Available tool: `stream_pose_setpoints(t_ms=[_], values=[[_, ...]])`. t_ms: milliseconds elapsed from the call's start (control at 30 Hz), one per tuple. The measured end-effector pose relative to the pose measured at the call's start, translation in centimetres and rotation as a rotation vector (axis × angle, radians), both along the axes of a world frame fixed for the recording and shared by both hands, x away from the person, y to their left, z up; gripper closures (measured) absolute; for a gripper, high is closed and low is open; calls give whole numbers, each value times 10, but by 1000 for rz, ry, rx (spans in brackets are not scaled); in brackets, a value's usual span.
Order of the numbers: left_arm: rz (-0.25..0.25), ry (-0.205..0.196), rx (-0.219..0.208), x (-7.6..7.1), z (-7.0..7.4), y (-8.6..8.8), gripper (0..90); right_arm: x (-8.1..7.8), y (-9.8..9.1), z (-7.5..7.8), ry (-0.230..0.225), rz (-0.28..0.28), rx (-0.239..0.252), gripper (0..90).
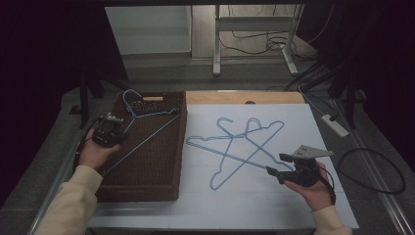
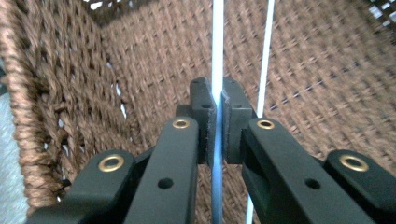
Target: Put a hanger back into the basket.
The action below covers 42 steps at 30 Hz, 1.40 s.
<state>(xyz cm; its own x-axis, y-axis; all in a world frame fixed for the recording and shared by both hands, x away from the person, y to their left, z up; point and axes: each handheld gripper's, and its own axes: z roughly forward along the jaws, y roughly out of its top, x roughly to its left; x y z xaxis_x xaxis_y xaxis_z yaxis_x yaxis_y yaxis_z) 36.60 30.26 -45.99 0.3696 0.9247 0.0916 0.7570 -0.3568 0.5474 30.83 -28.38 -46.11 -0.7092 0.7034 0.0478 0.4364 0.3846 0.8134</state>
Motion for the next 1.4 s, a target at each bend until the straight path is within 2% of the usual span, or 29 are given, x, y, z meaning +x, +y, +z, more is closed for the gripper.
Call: stream_pose_setpoints(t_ms=[100,200,333,400,533,667,900,1000,1133,1367,1400], values=[[25,12,24,2,-1,-1,853,0,0,0,2,1,-3,271],[51,28,25,4,-3,-1,850,0,0,-1,3,0,-3,271],[64,12,26,4,-2,0,822,0,0,-1,2,1,-2,270],[68,-3,26,3,-1,0,763,0,0,-1,2,1,0,270],[76,-56,10,-1,4,1,526,0,-1,0,2,0,0,270],[58,-119,-36,-12,15,1,404,0,-1,0,2,-2,1,270],[-7,-210,-128,-34,40,-1,381,0,-1,0,2,-1,1,270],[-29,-215,-190,-43,49,-2,357,1,-1,0,2,-2,1,270],[-75,-243,-219,-58,56,-10,348,1,-2,0,3,-3,2,270],[-141,-285,-275,-78,57,-27,331,1,-4,0,3,-5,9,269],[-162,-299,-310,-85,57,-33,330,1,-5,0,4,-7,10,270]])
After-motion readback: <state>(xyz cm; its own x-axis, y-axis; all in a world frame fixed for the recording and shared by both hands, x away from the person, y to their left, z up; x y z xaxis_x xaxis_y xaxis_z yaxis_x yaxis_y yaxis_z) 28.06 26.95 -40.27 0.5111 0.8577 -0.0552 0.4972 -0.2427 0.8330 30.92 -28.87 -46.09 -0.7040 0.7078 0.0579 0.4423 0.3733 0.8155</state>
